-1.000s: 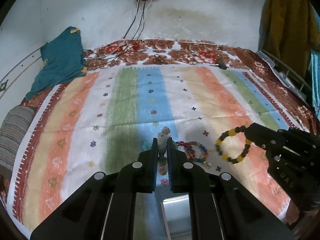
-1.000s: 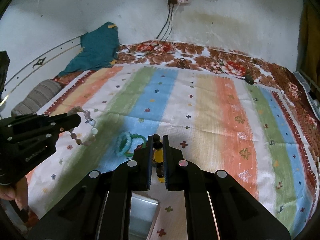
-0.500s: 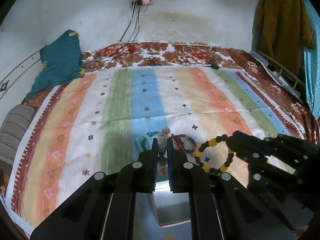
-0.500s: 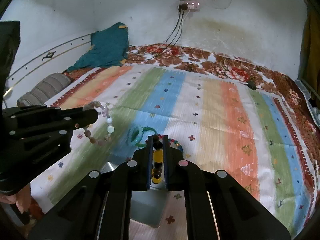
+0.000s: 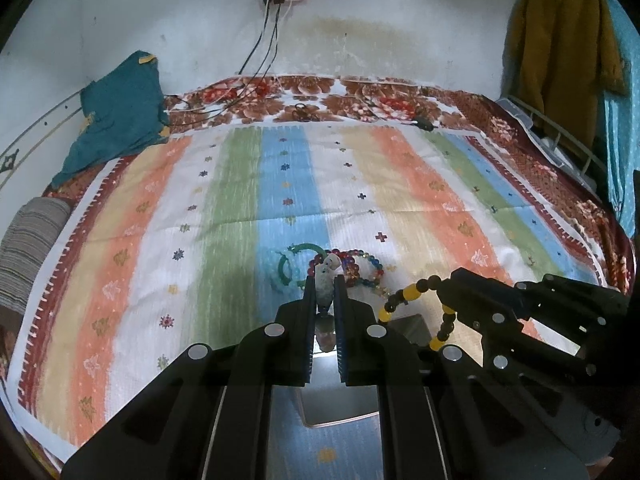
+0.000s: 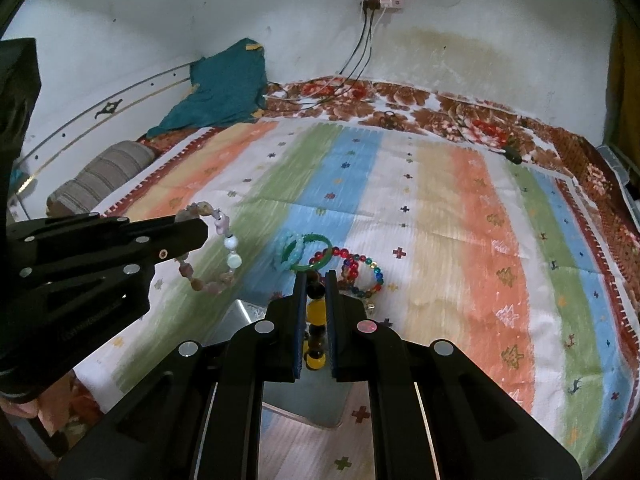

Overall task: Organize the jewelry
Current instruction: 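Open both tools to drop the bracelets into the silver tin, then move both open tools forward to the remaining bracelets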

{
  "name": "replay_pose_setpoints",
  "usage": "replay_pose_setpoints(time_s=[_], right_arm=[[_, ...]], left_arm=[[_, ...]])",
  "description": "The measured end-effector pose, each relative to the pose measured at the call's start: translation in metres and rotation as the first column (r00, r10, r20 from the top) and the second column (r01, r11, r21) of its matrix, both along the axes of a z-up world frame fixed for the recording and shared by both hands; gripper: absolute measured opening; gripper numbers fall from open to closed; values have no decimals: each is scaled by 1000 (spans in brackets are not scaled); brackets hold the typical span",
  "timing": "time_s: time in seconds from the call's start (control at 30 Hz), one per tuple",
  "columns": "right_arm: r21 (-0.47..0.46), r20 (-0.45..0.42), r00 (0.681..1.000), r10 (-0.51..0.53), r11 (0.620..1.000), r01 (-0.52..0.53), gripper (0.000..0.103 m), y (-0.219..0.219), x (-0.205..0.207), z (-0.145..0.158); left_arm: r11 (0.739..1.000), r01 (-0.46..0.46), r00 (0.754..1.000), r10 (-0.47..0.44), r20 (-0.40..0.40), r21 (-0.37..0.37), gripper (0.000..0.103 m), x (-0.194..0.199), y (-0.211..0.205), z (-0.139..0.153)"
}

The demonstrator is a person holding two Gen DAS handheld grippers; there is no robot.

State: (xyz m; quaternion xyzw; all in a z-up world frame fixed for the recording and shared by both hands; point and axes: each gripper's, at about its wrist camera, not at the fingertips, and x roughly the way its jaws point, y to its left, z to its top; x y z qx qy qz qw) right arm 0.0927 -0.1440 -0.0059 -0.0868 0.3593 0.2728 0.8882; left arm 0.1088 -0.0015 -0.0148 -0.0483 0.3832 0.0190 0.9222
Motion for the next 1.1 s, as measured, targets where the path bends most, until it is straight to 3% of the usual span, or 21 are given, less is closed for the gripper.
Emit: replay_pose_setpoints(time_s=[0.37, 0.4, 0.47, 0.7, 1.1], right_arm=[[-2, -41, 999, -21, 1000, 21, 11, -4, -1, -6], [-6, -46, 999, -25, 1000, 25, 13, -4, 0, -7], [-16, -43, 998, -48, 999, 47, 47, -7, 2, -8], [-12, -78, 993, -91, 996, 91, 47, -17, 14, -12], [-11, -91, 991, -100, 995, 100, 47, -20, 20, -13]], left_arm=[[998, 21, 998, -25, -64, -61, 8, -2, -2, -12], [998, 21, 997, -25, -69, -54, 13, -2, -2, -12], [999, 23, 997, -25, -75, -35, 31, -2, -3, -13], [998, -47, 996, 45, -74, -32, 50, 1, 13, -11], [993, -98, 992, 92, -88, -66, 50, 4, 31, -12]])
